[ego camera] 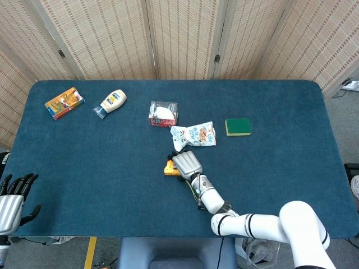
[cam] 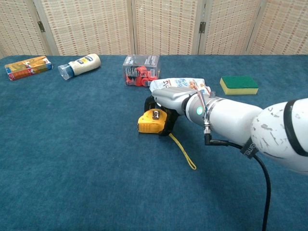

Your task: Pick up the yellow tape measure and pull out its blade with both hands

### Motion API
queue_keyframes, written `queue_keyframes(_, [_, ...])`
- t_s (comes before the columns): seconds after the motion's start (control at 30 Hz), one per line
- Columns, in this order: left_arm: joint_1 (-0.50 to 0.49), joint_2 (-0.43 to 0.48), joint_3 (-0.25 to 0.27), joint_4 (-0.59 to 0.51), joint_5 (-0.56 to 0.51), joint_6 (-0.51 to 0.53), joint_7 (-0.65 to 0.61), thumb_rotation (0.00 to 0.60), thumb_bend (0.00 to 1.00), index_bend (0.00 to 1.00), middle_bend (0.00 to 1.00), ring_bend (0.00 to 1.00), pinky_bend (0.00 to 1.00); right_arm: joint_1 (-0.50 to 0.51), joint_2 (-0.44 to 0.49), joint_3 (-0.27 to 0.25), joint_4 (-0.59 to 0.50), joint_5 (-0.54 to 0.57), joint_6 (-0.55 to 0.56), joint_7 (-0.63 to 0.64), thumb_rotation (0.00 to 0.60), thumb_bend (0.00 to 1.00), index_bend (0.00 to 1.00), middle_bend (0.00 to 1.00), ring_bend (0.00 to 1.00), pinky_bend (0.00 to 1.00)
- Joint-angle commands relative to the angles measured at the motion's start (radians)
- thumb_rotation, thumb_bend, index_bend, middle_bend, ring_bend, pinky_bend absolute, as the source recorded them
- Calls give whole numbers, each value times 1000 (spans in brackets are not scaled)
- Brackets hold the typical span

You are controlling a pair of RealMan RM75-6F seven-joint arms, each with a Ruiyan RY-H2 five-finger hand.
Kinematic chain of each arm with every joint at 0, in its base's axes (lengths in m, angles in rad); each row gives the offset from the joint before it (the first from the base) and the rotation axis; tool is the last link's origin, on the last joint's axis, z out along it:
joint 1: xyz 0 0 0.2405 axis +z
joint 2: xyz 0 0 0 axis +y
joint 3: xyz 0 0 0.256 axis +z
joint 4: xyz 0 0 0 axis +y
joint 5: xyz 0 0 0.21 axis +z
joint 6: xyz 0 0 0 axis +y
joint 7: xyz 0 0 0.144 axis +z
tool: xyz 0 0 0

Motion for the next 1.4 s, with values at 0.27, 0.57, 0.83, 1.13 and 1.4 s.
queue_keyframes(0.27, [-98,17,-47,-24,53,-59,21,600,331,165,166,241,64,-68,95,-6,-122,-121,43,114,600,303,450,370,415,276])
queue_keyframes(0.57, [-244,-10,-115,-52,87,-158,7,600,332,226,285,427,370,-146,288,-33,-335,-209,127,131,600,303,466,390,429,277])
queue_keyframes(0.83, [-380,-106,-179,-74,40,-271,82,600,331,266,347,497,505,-183,392,-37,-495,-177,244,25,600,303,466,390,430,277])
queue_keyframes(1.13, [-460,-248,-227,-62,-35,-289,114,600,320,256,359,503,528,-171,376,1,-587,-142,309,-22,600,303,466,390,430,277])
queue_keyframes(1.4, [-493,-323,-229,-71,-101,-299,172,598,319,172,352,462,487,-110,304,51,-645,-55,392,-156,600,303,466,390,436,277])
